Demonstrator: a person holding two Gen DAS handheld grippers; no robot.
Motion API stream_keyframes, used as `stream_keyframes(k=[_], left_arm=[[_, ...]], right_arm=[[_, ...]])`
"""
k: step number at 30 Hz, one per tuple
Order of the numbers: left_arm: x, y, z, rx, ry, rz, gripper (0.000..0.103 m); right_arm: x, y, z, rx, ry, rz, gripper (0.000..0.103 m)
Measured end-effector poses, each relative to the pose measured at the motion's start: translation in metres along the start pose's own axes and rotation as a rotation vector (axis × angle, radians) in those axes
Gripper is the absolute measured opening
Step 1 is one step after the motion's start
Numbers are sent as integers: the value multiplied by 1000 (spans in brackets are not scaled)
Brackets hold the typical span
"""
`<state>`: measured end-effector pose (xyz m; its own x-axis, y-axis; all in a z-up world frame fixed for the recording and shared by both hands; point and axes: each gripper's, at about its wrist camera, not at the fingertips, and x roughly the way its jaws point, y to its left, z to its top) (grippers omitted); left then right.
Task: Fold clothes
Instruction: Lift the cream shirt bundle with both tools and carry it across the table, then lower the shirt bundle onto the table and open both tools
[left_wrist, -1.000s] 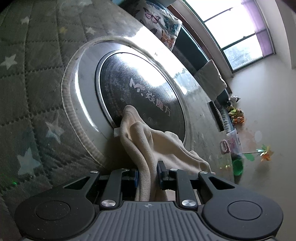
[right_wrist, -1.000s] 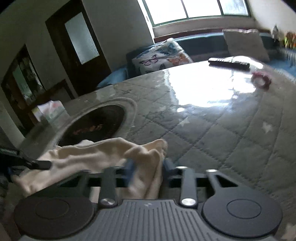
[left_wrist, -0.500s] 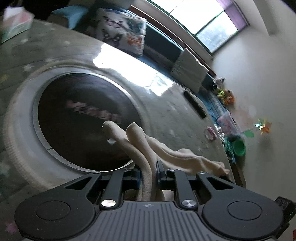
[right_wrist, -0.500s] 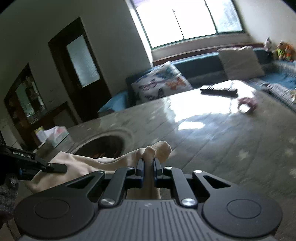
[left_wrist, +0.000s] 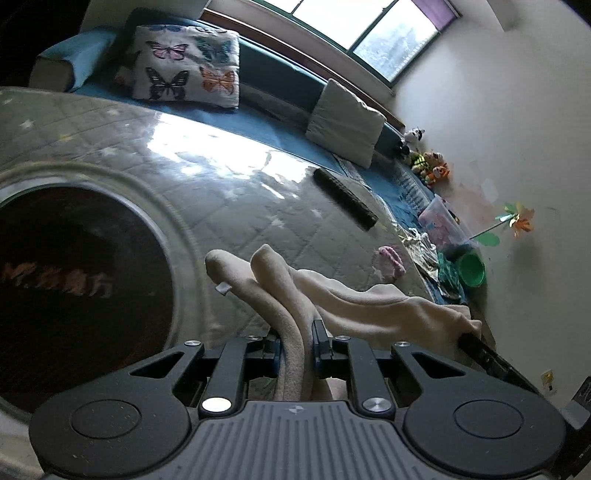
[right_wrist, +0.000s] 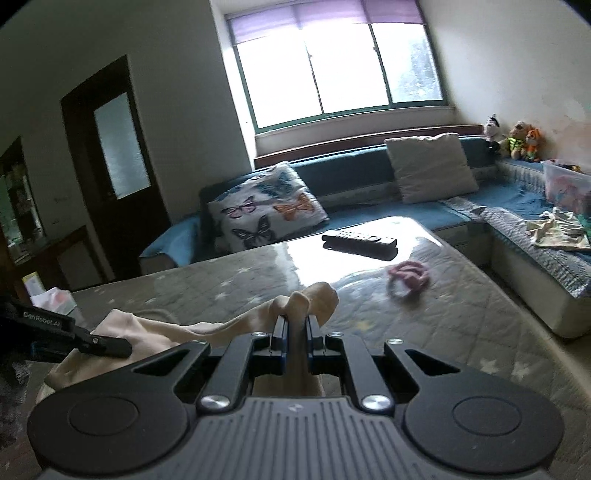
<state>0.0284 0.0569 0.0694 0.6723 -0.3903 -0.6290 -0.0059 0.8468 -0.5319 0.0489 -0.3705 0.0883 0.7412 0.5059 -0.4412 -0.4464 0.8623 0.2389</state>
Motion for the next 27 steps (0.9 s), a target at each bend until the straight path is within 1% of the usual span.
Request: stream_keyframes(k=[6, 12, 24, 27], left_arm=[[23, -15, 8, 33, 9, 21, 17], [43, -24, 12, 60, 24, 38, 17], [70, -23, 7, 85, 74, 90, 17], [72, -22, 6, 89, 78, 104, 20]], right_arm=[[17, -16, 11, 6, 1, -32, 8], [31, -28, 12, 17, 5, -47, 8], [59, -53, -7, 66, 65, -90, 8], [63, -58, -10, 77, 74, -101, 8]])
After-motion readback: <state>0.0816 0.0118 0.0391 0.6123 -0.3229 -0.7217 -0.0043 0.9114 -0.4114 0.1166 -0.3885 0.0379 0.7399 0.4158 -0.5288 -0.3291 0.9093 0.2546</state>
